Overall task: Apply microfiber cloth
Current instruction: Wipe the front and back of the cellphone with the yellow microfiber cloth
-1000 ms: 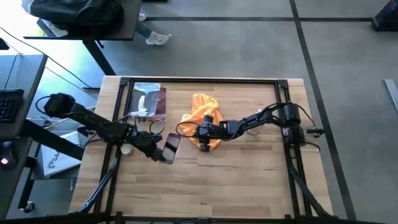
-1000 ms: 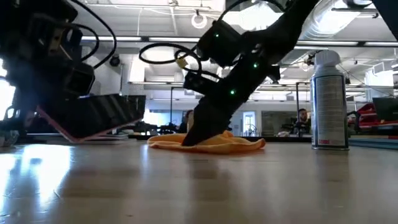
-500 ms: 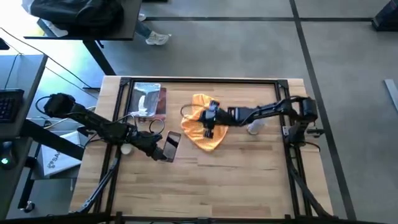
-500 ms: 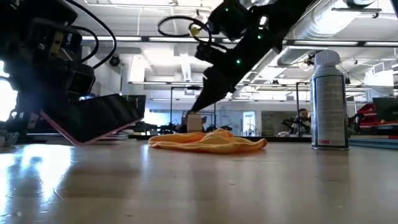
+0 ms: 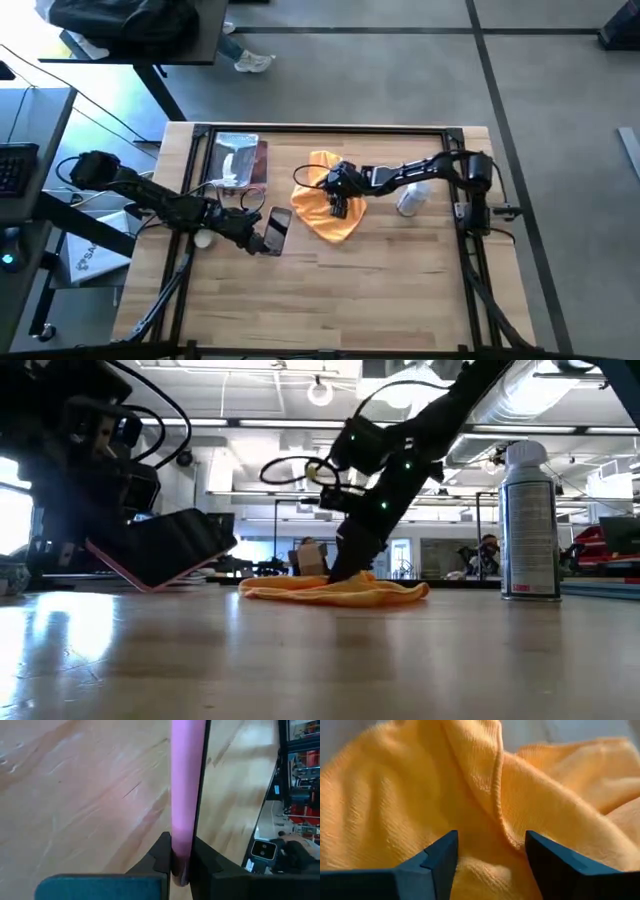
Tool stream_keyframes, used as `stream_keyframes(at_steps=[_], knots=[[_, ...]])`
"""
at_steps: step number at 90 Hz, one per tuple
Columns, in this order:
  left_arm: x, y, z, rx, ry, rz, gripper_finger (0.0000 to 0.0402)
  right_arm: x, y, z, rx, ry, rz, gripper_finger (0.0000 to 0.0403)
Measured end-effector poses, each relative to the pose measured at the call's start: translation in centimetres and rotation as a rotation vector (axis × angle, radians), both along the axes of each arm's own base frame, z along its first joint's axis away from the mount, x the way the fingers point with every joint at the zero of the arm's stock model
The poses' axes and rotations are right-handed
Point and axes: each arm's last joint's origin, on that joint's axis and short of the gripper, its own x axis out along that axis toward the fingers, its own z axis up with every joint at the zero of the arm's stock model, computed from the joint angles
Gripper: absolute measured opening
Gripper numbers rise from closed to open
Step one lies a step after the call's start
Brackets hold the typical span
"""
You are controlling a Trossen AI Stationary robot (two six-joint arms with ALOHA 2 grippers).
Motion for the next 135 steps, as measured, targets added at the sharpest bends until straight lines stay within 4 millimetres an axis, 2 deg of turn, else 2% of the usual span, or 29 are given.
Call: stream_keyframes(at_steps=[10, 19, 28, 39, 44, 55, 73, 87, 93, 104, 118, 135], knots=[[0.0, 0.0, 0.0, 0.014, -0.008, 0.012, 0.0012, 0.2, -0.1, -0.8, 0.025, 0.005, -0.025, 0.0197], [0.1, 0.1, 0.0, 0.024, -0.013, 0.026, 0.0012, 0.2, 0.0, -1.0, 0.041, 0.011, -0.032, 0.0170], [0.1, 0.2, 0.0, 0.036, -0.016, 0.045, 0.0012, 0.3, 0.5, -1.0, 0.039, 0.012, -0.018, 0.0119], [0.1, 0.2, 0.0, 0.044, -0.017, 0.049, 0.0012, 0.4, 1.0, -1.1, 0.029, 0.014, 0.024, 0.0029], [0.1, 0.2, 0.0, 0.043, -0.017, 0.048, 0.0012, 0.5, 1.3, -0.8, 0.020, 0.012, 0.053, 0.0011], [0.1, 0.1, 0.0, 0.020, -0.009, 0.056, 0.0012, -0.2, 2.3, 0.7, 0.003, 0.032, 0.080, 0.0003], [0.5, 0.0, 0.6, -0.019, -0.077, 0.066, 0.0012, -1.4, 4.1, 7.8, -0.082, -0.119, 0.137, 0.0001], [1.0, -0.1, 1.3, -0.026, -0.165, 0.064, 0.0012, -1.5, 6.2, 10.6, -0.102, -0.249, 0.199, 0.0000], [1.1, -0.1, 1.5, -0.029, -0.190, 0.072, 0.0012, -1.2, 7.1, 11.0, -0.105, -0.290, 0.227, 0.0000], [1.2, -0.1, 1.7, -0.031, -0.209, 0.081, 0.0012, 0.0, 8.8, 10.1, -0.071, -0.365, 0.291, 0.0000], [1.5, -0.1, 1.9, -0.032, -0.249, 0.083, 0.0012, 1.8, 11.1, 9.6, -0.013, -0.543, 0.356, 0.0000], [1.9, -0.3, 1.7, -0.036, -0.270, 0.079, 0.0012, 3.3, 12.1, 9.0, 0.012, -0.656, 0.407, 0.0000]])
